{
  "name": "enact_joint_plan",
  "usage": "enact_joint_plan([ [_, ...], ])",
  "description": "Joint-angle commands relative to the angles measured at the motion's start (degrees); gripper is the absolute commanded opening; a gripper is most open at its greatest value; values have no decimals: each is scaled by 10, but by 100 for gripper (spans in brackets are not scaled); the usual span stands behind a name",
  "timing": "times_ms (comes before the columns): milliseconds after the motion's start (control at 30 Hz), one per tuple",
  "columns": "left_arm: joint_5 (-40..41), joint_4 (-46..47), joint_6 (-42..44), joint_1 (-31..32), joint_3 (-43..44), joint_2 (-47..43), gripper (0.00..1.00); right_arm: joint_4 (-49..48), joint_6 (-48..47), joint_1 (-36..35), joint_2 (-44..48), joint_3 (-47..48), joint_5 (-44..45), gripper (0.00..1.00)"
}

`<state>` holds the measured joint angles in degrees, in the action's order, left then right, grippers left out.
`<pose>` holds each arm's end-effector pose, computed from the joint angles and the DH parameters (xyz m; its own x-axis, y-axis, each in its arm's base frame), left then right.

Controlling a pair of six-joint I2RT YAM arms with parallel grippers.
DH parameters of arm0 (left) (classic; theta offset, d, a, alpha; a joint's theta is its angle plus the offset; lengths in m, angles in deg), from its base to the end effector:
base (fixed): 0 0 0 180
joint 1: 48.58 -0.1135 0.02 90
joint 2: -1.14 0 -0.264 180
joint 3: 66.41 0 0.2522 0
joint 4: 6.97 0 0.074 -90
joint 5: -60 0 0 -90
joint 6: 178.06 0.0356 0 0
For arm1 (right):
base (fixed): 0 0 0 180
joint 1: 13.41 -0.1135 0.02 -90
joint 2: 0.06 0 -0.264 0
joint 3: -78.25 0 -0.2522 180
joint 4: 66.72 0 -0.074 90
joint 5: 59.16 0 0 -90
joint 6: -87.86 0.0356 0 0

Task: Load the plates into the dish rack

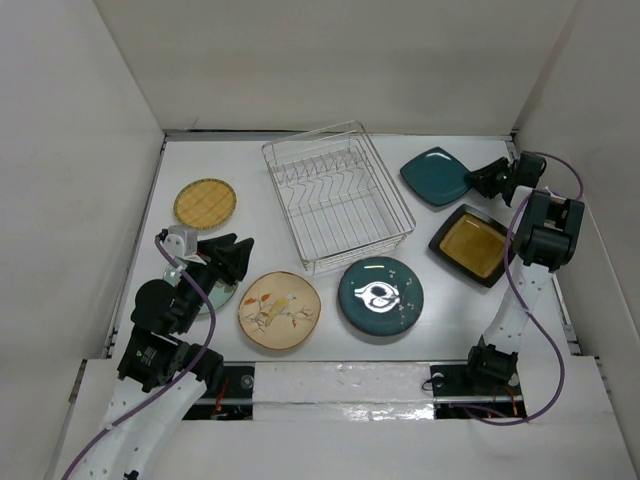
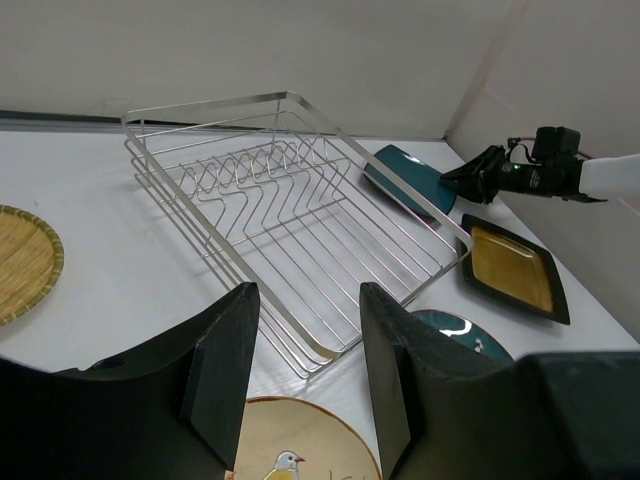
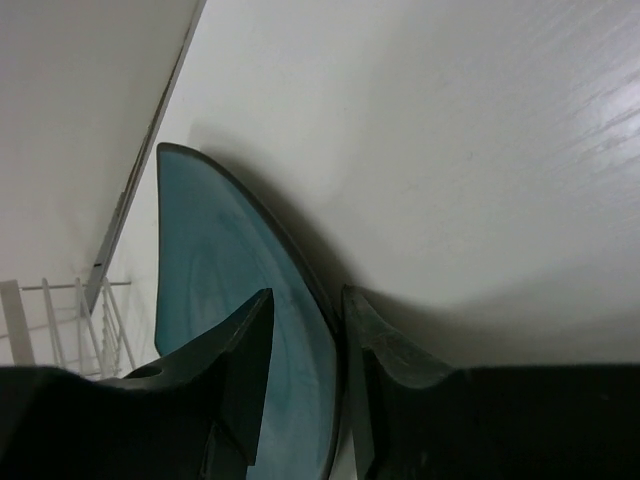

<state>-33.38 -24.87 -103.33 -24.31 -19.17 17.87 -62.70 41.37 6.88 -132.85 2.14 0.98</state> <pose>0.0824 -0.0395 0.3414 0.0701 -0.3200 -0.9448 0.4988 0.8315 -0.2446 0.4828 -0.1596 0.1284 -0.4325 0.7965 -0.4225 0.2848 0.5653 0.7742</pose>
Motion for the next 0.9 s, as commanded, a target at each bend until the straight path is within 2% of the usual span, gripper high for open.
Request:
enact_joint_plan([
  [0,-1,22,5,-3,11,7,42,5,-6,-3,-2,-5,-34,33],
  [133,6,17,7,-3,11,8,42,-4,10,-3,5,-10,-9,21],
  [200,11,19,7,-3,11,4,42,-70,31,-3,25,-56,2,17],
  [233,13,21,7,-3,10,4,42,-86,46,-3,28,-65,5,6],
  [300,14,20,7,-3,10,9,41,-142,63,-3,32,-90,-2,0],
  [600,18,19,7,-3,10,17,41,-372,126,-3,140,-203,43,0],
  [867,18,19,7,-3,10,19,41,-432,173,2,221,-251,85,0],
])
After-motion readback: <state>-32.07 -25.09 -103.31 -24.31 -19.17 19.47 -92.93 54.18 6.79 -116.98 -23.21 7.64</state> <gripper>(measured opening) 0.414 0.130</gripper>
